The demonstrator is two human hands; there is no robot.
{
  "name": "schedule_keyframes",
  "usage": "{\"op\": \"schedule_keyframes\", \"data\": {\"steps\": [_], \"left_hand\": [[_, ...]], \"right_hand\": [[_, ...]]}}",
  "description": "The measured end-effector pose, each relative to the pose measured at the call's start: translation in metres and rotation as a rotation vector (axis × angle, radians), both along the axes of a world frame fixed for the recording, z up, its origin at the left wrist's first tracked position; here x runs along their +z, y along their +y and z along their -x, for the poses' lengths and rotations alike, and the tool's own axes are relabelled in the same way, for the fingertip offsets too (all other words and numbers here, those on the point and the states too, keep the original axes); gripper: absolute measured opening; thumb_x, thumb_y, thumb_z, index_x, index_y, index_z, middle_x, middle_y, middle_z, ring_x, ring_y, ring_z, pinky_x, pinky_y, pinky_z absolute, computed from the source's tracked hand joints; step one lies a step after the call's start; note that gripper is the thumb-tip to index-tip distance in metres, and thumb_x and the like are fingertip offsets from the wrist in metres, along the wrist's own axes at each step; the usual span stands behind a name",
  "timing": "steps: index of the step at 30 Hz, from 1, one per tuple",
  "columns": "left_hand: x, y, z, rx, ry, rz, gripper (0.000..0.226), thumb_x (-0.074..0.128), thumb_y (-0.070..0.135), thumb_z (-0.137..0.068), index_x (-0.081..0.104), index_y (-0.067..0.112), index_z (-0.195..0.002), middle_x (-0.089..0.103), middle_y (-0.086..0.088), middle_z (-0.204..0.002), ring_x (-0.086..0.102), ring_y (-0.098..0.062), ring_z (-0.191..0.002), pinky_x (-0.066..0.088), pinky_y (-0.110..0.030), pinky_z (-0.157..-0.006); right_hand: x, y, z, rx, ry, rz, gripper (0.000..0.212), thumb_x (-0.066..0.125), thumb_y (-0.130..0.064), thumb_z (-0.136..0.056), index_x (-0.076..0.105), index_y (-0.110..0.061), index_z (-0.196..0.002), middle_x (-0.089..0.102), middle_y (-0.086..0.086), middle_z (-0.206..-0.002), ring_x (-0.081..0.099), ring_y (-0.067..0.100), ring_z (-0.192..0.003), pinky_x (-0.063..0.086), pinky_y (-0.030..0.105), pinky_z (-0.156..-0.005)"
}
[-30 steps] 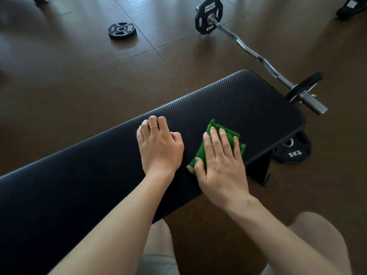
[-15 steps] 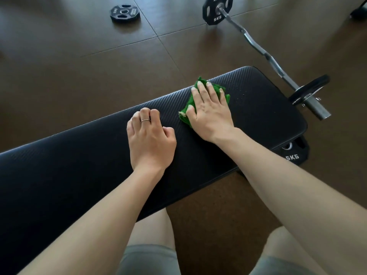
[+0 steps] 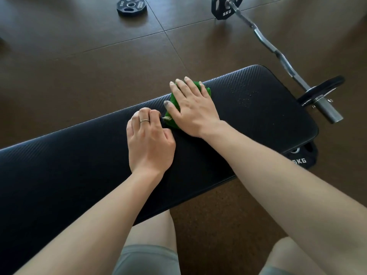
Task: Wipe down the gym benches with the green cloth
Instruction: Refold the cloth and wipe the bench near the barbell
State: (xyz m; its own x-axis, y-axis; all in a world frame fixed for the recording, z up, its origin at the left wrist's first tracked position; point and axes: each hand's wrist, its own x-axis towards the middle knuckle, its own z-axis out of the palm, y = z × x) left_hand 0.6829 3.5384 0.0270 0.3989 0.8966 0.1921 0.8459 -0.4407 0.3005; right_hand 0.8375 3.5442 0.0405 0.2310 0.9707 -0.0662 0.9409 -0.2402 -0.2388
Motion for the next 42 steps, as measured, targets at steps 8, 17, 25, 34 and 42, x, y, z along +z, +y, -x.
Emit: {"op": "schedule_keyframes", "data": {"steps": [8,17,25,34,42], "left_hand": [[0.000,-0.002,0.000,-0.001,0.005,-0.017,0.032,0.041,0.020,-0.092,0.054,0.010,-0.119,0.052,-0.011,-0.126,0.046,-0.032,-0.127,0.033,-0.050,-0.117],[0.000,0.002,0.001,-0.001,-0.013,-0.001,0.028,0.046,0.017,-0.092,0.054,0.012,-0.119,0.051,-0.009,-0.125,0.046,-0.031,-0.124,0.033,-0.051,-0.116],[0.001,-0.002,0.001,-0.008,-0.023,0.020,0.030,0.046,0.017,-0.092,0.052,0.014,-0.122,0.049,-0.009,-0.128,0.044,-0.031,-0.128,0.031,-0.052,-0.119],[0.003,-0.002,0.000,-0.005,0.005,0.006,0.029,0.046,0.017,-0.092,0.051,0.013,-0.120,0.050,-0.011,-0.126,0.044,-0.033,-0.126,0.032,-0.052,-0.117],[0.003,-0.001,0.000,0.002,-0.014,0.009,0.030,0.045,0.017,-0.092,0.052,0.014,-0.120,0.050,-0.009,-0.125,0.043,-0.031,-0.124,0.031,-0.051,-0.118]], "right_hand": [[0.000,-0.013,0.005,-0.023,-0.010,-0.016,0.066,0.022,-0.045,-0.107,0.016,-0.015,-0.166,0.012,0.001,-0.174,-0.001,0.018,-0.160,-0.004,0.045,-0.129],[0.003,-0.029,0.012,0.060,-0.032,0.018,0.061,0.022,-0.037,-0.110,0.009,-0.018,-0.166,0.002,-0.002,-0.175,-0.006,0.016,-0.160,-0.005,0.045,-0.129],[0.009,-0.018,-0.094,-0.200,-0.060,0.055,0.061,0.020,-0.040,-0.108,0.012,-0.022,-0.167,0.004,-0.004,-0.175,-0.002,0.015,-0.160,-0.002,0.042,-0.130],[0.006,-0.024,-0.024,-0.257,-0.050,0.044,0.065,0.022,-0.039,-0.107,0.011,-0.015,-0.166,0.000,0.004,-0.175,-0.005,0.023,-0.161,-0.007,0.049,-0.128],[0.009,-0.026,-0.042,-0.042,-0.080,0.053,0.064,0.020,-0.045,-0.107,0.011,-0.024,-0.167,0.005,-0.003,-0.175,-0.003,0.015,-0.160,-0.005,0.043,-0.129]]}}
